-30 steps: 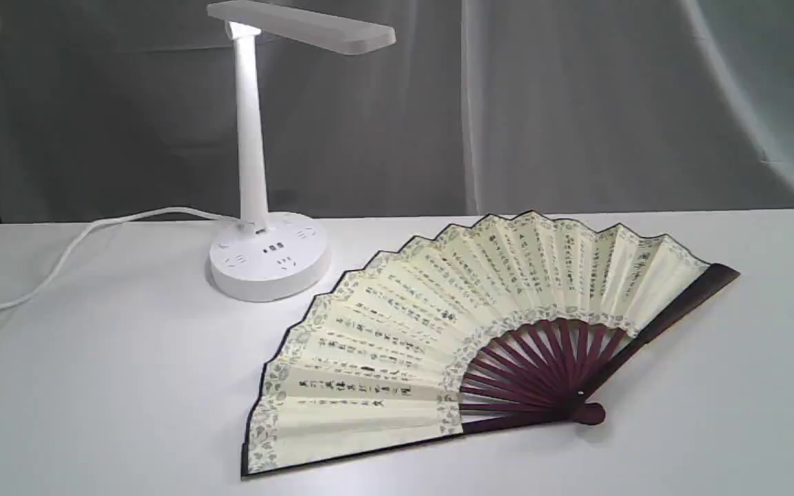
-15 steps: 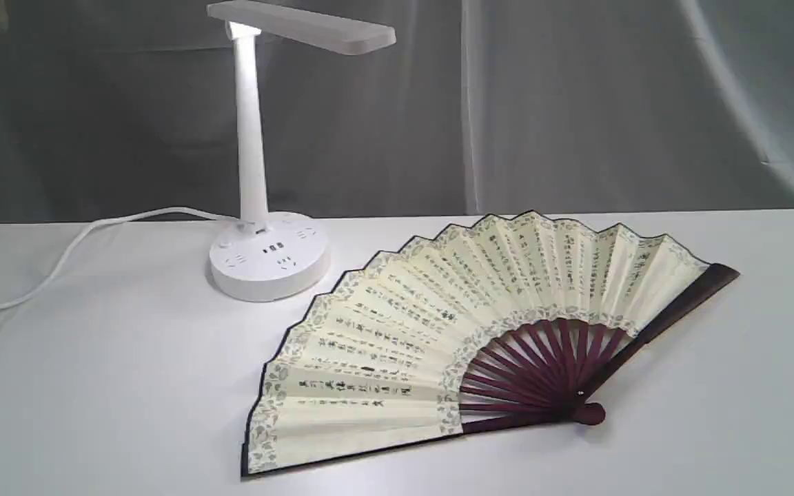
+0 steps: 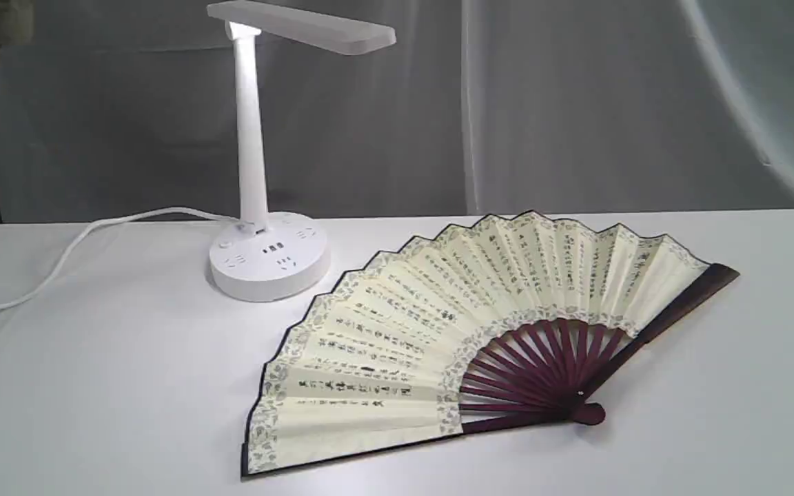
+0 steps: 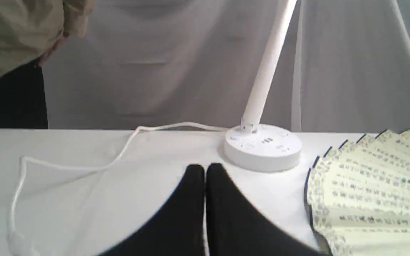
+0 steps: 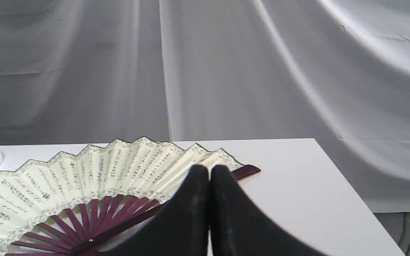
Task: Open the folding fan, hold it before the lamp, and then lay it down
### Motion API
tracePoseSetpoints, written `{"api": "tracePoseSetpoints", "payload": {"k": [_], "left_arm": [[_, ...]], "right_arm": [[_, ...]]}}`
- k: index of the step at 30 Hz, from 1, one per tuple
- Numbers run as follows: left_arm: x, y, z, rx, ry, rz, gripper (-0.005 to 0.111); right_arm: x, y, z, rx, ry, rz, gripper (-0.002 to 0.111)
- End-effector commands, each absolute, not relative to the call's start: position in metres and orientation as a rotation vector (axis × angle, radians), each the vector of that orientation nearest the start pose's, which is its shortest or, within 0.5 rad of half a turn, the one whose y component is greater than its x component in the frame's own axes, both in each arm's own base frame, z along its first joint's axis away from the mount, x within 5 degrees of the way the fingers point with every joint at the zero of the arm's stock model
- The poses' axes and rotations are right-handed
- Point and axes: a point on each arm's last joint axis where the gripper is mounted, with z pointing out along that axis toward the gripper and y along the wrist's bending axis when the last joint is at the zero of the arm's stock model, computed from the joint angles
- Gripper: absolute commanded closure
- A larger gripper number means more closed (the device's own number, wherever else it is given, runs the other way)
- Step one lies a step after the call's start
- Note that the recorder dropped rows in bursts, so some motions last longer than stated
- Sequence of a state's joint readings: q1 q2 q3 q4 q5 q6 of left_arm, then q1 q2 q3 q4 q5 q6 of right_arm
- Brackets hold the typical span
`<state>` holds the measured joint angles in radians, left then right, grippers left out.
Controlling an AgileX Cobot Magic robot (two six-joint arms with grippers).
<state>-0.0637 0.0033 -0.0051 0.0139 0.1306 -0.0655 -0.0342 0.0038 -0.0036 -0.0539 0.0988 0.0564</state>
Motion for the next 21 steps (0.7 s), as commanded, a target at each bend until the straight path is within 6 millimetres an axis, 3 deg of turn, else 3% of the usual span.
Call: {"api": "tracePoseSetpoints", "payload": {"k": [1, 21], "left_arm": [[0.0558, -0.0035, 0.195, 0.006, 1.684, -0.092, 0.107], [0.0559, -0.0036, 0.1959, 0.004, 1.675, -0.096, 0.107]], "right_arm": [[0.0564, -0.0021, 0.203, 0.041, 1.596, -0.014, 0.108], [0.0564, -0.0021, 0.203, 0.041, 1.596, -0.014, 0.108]]}}
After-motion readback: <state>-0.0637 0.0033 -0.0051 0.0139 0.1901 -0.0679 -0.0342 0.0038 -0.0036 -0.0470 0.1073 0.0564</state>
